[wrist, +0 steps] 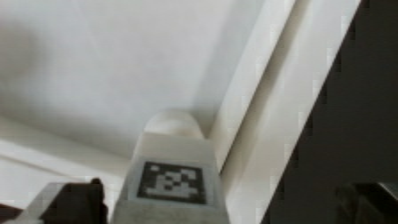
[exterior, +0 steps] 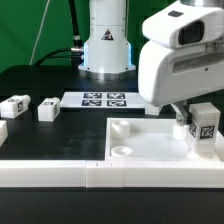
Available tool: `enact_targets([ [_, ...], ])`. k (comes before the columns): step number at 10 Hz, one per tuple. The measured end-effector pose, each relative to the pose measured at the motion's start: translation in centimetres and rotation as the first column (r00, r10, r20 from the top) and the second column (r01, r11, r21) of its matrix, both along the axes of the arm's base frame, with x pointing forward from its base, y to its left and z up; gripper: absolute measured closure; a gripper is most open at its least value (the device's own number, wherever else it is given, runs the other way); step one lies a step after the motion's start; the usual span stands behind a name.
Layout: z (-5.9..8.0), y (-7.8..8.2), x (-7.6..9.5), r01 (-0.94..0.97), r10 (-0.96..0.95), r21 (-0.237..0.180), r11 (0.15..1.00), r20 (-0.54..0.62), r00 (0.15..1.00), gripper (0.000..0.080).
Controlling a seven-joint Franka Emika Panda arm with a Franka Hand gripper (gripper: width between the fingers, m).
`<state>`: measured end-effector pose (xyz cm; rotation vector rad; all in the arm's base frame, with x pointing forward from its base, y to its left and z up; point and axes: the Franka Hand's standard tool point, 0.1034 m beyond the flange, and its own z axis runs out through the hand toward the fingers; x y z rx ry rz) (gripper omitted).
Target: Assemble one leg
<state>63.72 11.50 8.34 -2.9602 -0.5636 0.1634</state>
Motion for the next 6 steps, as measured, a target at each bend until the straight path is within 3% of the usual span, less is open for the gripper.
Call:
enact_targets([
  [1,-0.07,0.07,-0.12,-0.001,0.001,0.0,1.0,-0.002,1.0,0.0273],
  [2,-0.06,0.08,-0.12,-0.001,0.001,0.0,1.0,-0.002,1.0,0.0273],
  [4,-0.09,-0.01,-0.11,0.0,0.0,-0.001,1.0,-0.002,1.0,0.0509],
  [6,-0.09,0.01,-0.11,0.005,-0.005,-0.001,1.0,-0.003,1.0,0.0509],
])
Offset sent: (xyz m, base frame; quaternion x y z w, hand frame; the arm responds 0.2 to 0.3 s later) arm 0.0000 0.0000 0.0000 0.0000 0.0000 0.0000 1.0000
